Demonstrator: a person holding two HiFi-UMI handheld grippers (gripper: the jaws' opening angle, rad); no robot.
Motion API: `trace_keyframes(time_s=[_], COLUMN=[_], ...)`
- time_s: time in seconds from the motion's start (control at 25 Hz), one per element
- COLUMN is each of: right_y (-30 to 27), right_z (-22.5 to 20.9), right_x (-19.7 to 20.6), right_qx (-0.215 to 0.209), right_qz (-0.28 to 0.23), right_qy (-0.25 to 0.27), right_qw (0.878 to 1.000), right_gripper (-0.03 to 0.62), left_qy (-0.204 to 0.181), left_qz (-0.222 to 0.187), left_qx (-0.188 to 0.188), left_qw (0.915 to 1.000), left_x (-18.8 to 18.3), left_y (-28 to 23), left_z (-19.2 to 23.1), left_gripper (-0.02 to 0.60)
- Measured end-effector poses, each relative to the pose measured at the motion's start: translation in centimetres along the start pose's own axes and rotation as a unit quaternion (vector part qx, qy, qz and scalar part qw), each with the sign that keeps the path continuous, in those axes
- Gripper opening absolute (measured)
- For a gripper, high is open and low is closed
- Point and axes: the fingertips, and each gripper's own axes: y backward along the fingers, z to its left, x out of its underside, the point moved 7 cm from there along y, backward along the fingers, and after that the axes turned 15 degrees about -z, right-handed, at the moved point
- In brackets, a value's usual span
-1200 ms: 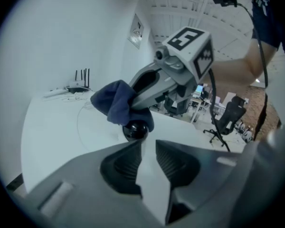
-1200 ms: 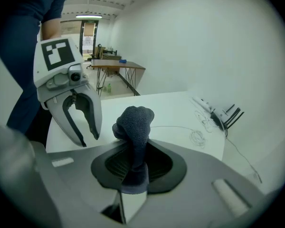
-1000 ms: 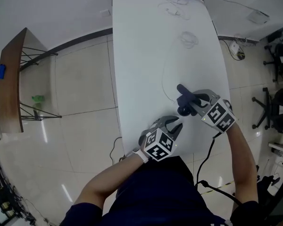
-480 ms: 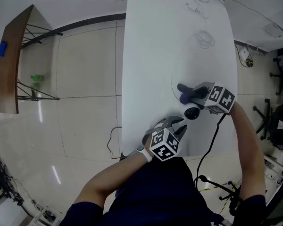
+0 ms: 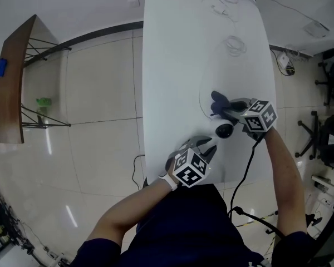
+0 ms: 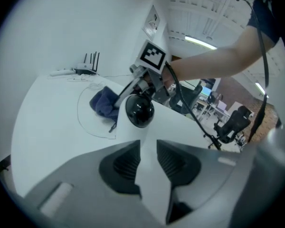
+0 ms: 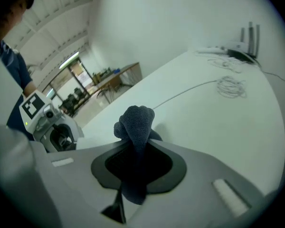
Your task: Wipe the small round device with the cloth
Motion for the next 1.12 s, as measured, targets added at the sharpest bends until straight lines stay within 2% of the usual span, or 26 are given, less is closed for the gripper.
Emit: trace_keyframes(time_s=[0.08,0.24,0.32,0.44,0.56,0.64,0.72,0.88,1.0,1.12], right_y=[2.6,7.8,10.1,12.8,13.5,12.9,11.8,9.3,8.3,8.3], right_z=[0.5,2.6,4.1,6.9,10.2,12.2,13.7,15.2,15.4,14.8], right_x=[-0.3,0.0,0.6,1.3,1.4,1.0,0.4,-0.7,-0.5,0.7], right_qx=[0.037,0.125,0.175,0.247,0.299,0.320,0.341,0.362,0.371,0.379], right_qz=[-0.084,-0.202,-0.248,-0.311,-0.349,-0.356,-0.350,-0.339,-0.337,-0.358], right_qy=[-0.043,-0.077,-0.099,-0.141,-0.155,-0.143,-0.120,-0.102,-0.103,-0.135], right_qw=[0.995,0.968,0.948,0.907,0.875,0.866,0.864,0.862,0.859,0.842], right_gripper=[0.063,0.063,0.064,0.064,0.064,0.064,0.064,0.064,0.063,0.063], left_qy=[-0.005,-0.013,-0.009,-0.004,-0.025,-0.045,-0.064,-0.082,-0.082,-0.085], left_qz=[-0.003,-0.017,-0.031,-0.059,-0.076,-0.082,-0.084,-0.069,-0.064,-0.060], left_qx=[-0.001,-0.005,-0.017,-0.036,-0.026,-0.004,0.021,0.063,0.066,0.059], left_qw=[1.0000,0.9998,0.9993,0.9976,0.9965,0.9956,0.9942,0.9922,0.9924,0.9928], left_x=[-0.3,-1.4,-2.4,-4.4,-6.1,-6.9,-7.2,-7.1,-7.1,-7.3], left_y=[0.8,2.6,3.6,4.6,4.5,4.1,3.5,2.1,1.6,1.2], left_z=[0.2,1.6,2.6,4.0,4.4,4.0,3.6,3.6,3.8,4.3], left_gripper=[0.107,0.107,0.107,0.107,0.107,0.091,0.058,0.078,0.077,0.075])
